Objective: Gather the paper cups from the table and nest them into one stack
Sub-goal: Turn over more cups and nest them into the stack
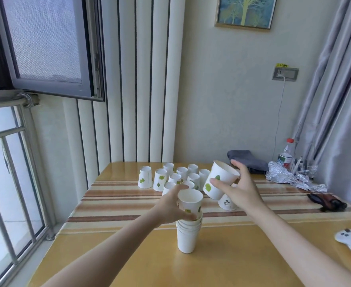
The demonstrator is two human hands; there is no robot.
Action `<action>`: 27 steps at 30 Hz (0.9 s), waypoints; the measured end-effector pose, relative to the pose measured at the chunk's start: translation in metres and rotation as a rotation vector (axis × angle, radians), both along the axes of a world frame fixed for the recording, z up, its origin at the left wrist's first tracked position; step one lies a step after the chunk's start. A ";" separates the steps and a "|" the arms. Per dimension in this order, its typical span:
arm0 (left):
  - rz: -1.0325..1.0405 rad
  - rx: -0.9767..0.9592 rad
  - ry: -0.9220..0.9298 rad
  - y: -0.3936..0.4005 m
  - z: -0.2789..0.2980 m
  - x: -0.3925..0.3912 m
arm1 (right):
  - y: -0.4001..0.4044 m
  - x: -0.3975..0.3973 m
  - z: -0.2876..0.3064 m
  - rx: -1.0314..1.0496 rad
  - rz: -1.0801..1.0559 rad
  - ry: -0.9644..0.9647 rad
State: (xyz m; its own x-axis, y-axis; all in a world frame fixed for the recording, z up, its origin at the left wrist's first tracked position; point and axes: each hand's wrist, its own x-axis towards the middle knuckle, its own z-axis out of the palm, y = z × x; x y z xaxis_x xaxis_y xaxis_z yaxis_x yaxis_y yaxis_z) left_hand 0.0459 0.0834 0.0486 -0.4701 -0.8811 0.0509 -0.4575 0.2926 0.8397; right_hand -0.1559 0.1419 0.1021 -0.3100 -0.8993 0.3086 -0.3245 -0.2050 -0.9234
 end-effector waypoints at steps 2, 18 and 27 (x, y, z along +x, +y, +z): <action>-0.017 0.022 -0.020 -0.001 -0.005 0.008 | -0.003 0.012 -0.001 -0.013 0.048 0.056; -0.092 -0.140 0.061 -0.012 -0.014 0.038 | -0.013 0.042 -0.065 0.167 0.249 0.281; 0.041 -0.446 -0.299 -0.061 -0.022 0.052 | -0.037 0.000 -0.056 0.147 0.139 0.375</action>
